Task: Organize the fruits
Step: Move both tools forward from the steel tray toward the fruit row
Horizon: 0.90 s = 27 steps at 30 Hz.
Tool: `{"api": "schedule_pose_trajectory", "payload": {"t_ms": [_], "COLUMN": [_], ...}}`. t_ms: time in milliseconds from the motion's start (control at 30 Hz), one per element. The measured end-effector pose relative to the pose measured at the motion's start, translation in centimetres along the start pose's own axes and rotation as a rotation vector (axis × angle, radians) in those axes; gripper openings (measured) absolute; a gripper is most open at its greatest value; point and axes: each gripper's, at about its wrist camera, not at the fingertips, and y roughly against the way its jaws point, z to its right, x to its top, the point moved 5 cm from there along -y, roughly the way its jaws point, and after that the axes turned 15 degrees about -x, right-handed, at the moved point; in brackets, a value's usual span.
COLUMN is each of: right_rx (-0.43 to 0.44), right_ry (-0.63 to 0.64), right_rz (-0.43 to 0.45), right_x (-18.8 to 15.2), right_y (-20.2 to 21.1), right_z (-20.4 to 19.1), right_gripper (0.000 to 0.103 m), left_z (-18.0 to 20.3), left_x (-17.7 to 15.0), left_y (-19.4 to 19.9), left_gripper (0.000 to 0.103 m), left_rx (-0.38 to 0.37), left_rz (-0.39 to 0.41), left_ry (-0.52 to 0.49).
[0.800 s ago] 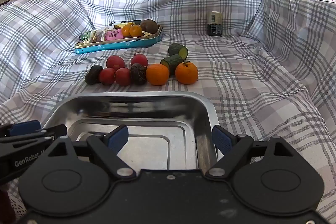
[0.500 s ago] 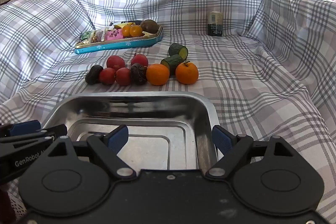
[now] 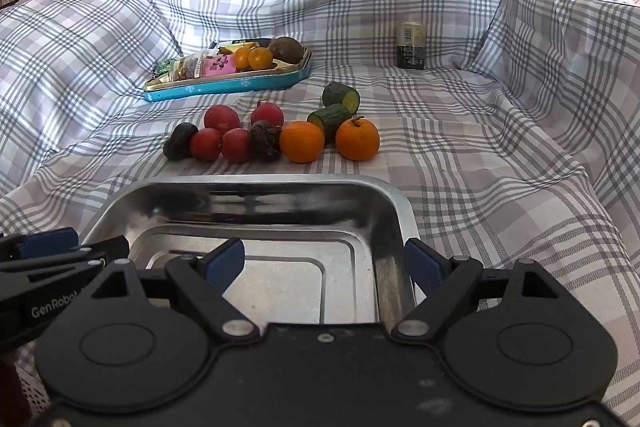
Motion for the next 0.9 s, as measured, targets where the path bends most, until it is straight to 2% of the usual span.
{"api": "schedule_pose_trajectory", "payload": {"t_ms": [367, 600, 833, 900], "right_rx": [0.005, -0.01, -0.011, -0.007], "right_ry": [0.008, 0.005, -0.004, 0.0], "right_rz": [0.0, 0.013, 0.032, 0.042], "right_x": [0.0, 0.0, 0.1, 0.2], "right_y": [-0.1, 0.3, 0.7, 0.9], "right_z": [0.2, 0.2, 0.6, 0.7], "right_gripper": [0.09, 0.089, 0.089, 0.089], "left_z": [-0.2, -0.5, -0.8, -0.7], "left_x": [0.0, 0.5, 0.9, 1.1], "left_y": [0.1, 1.1, 1.2, 1.2], "left_gripper": [0.055, 0.055, 0.055, 0.055], "left_rx": [0.01, 0.055, 0.032, 0.039], "left_rz": [0.003, 0.063, 0.043, 0.035], "left_ry": [-0.004, 0.014, 0.06, 0.045]}}
